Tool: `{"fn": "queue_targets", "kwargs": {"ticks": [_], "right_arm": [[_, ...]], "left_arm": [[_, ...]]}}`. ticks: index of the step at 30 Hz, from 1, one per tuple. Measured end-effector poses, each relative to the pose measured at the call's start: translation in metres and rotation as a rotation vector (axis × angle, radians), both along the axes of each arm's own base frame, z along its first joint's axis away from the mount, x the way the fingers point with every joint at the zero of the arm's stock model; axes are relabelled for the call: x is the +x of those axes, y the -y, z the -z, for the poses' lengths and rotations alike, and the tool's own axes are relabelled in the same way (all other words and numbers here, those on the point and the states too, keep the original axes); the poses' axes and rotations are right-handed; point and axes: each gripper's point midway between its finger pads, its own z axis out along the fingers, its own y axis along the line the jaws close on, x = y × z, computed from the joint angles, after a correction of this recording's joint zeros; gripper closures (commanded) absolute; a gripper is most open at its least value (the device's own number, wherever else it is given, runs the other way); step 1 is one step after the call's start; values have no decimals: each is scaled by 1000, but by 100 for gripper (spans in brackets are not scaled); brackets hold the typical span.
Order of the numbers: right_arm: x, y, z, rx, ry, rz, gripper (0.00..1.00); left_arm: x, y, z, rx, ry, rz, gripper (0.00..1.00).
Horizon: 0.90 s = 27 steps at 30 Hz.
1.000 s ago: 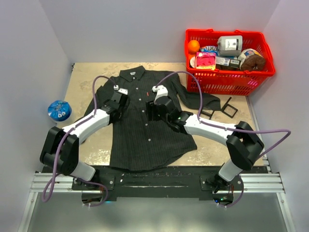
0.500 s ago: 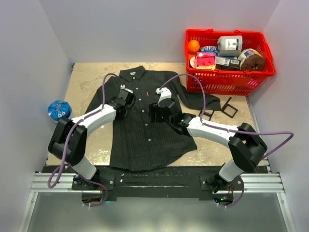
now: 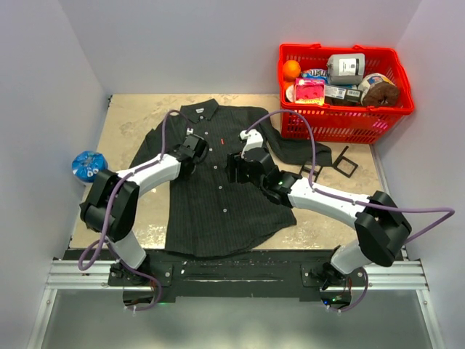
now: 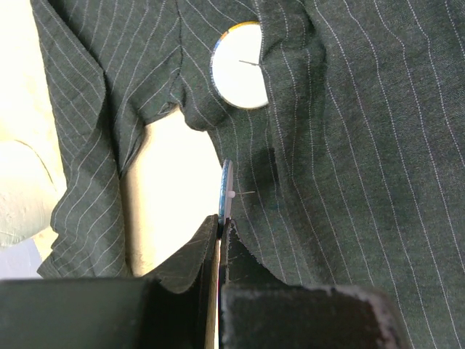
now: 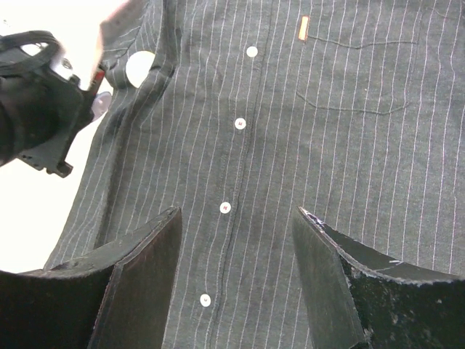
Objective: Pin the brooch onto the clothing
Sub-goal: Cross the brooch over the flattened clothing.
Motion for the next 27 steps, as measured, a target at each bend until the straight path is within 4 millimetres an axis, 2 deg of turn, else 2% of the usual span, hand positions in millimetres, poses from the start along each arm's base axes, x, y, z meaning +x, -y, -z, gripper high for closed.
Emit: {"fn": "queue_targets", "kwargs": {"ticks": [8,27], "right_arm": [[0,3,4,-4,-4,6,34],[1,7,8,-7,-11,14,34]], "left_arm": [[-1,4,10,18,-31,12,100],[-3,16,15,25,-44,44,100]]}}
